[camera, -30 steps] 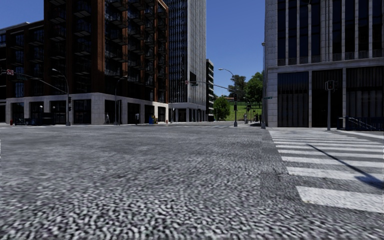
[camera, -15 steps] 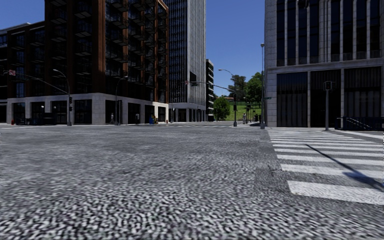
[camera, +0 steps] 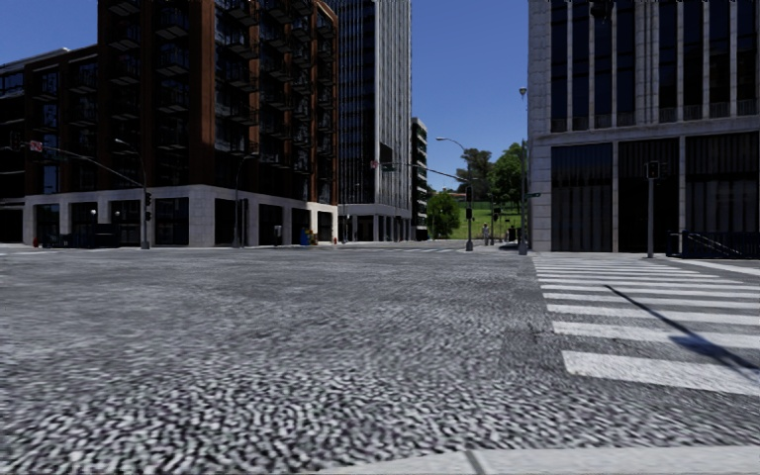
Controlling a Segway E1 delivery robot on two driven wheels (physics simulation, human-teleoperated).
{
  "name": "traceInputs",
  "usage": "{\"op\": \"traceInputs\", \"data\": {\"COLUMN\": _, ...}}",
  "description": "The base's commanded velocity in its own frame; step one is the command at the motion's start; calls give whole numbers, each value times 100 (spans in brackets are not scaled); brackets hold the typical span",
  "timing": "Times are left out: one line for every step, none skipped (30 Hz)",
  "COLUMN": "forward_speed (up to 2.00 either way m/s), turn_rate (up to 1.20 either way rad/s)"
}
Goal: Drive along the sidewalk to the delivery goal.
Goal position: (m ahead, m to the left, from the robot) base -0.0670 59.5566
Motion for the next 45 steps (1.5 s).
{"op": "traceInputs", "data": {"forward_speed": -37, "turn_rate": 45}}
{"op": "traceInputs", "data": {"forward_speed": -58, "turn_rate": 52}}
{"op": "traceInputs", "data": {"forward_speed": -67, "turn_rate": 55}}
{"op": "traceInputs", "data": {"forward_speed": -67, "turn_rate": 55}}
{"op": "traceInputs", "data": {"forward_speed": -69, "turn_rate": 57}}
{"op": "traceInputs", "data": {"forward_speed": -70, "turn_rate": 58}}
{"op": "traceInputs", "data": {"forward_speed": -69, "turn_rate": 58}}
{"op": "traceInputs", "data": {"forward_speed": -69, "turn_rate": 58}}
{"op": "traceInputs", "data": {"forward_speed": -69, "turn_rate": 58}}
{"op": "traceInputs", "data": {"forward_speed": -68, "turn_rate": 58}}
{"op": "traceInputs", "data": {"forward_speed": -68, "turn_rate": 58}}
{"op": "traceInputs", "data": {"forward_speed": -68, "turn_rate": 58}}
{"op": "traceInputs", "data": {"forward_speed": -68, "turn_rate": 58}}
{"op": "traceInputs", "data": {"forward_speed": -68, "turn_rate": 58}}
{"op": "traceInputs", "data": {"forward_speed": -68, "turn_rate": 58}}
{"op": "traceInputs", "data": {"forward_speed": -68, "turn_rate": 58}}
{"op": "traceInputs", "data": {"forward_speed": -68, "turn_rate": 58}}
{"op": "traceInputs", "data": {"forward_speed": -68, "turn_rate": 58}}
{"op": "traceInputs", "data": {"forward_speed": -68, "turn_rate": 58}}
{"op": "traceInputs", "data": {"forward_speed": -68, "turn_rate": 58}}
{"op": "traceInputs", "data": {"forward_speed": -68, "turn_rate": 58}}
{"op": "traceInputs", "data": {"forward_speed": -68, "turn_rate": 58}}
{"op": "traceInputs", "data": {"forward_speed": -68, "turn_rate": 58}}
{"op": "traceInputs", "data": {"forward_speed": -68, "turn_rate": 58}}
{"op": "traceInputs", "data": {"forward_speed": -68, "turn_rate": 58}}
{"op": "traceInputs", "data": {"forward_speed": -68, "turn_rate": 58}}
{"op": "traceInputs", "data": {"forward_speed": -68, "turn_rate": 58}}
{"op": "traceInputs", "data": {"forward_speed": -68, "turn_rate": 58}}
{"op": "traceInputs", "data": {"forward_speed": -68, "turn_rate": 58}}
{"op": "traceInputs", "data": {"forward_speed": -68, "turn_rate": 58}}
{"op": "traceInputs", "data": {"forward_speed": -68, "turn_rate": 58}}
{"op": "traceInputs", "data": {"forward_speed": -68, "turn_rate": 58}}
{"op": "traceInputs", "data": {"forward_speed": -68, "turn_rate": 58}}
{"op": "traceInputs", "data": {"forward_speed": -69, "turn_rate": 58}}
{"op": "traceInputs", "data": {"forward_speed": -69, "turn_rate": 58}}
{"op": "traceInputs", "data": {"forward_speed": -69, "turn_rate": 58}}
{"op": "traceInputs", "data": {"forward_speed": -69, "turn_rate": 58}}
{"op": "traceInputs", "data": {"forward_speed": -70, "turn_rate": 58}}
{"op": "traceInputs", "data": {"forward_speed": -70, "turn_rate": 58}}
{"op": "traceInputs", "data": {"forward_speed": -71, "turn_rate": 58}}
{"op": "traceInputs", "data": {"forward_speed": -72, "turn_rate": 58}}
{"op": "traceInputs", "data": {"forward_speed": -72, "turn_rate": 59}}
{"op": "traceInputs", "data": {"forward_speed": -72, "turn_rate": 59}}
{"op": "traceInputs", "data": {"forward_speed": -73, "turn_rate": 59}}
{"op": "traceInputs", "data": {"forward_speed": -74, "turn_rate": 59}}
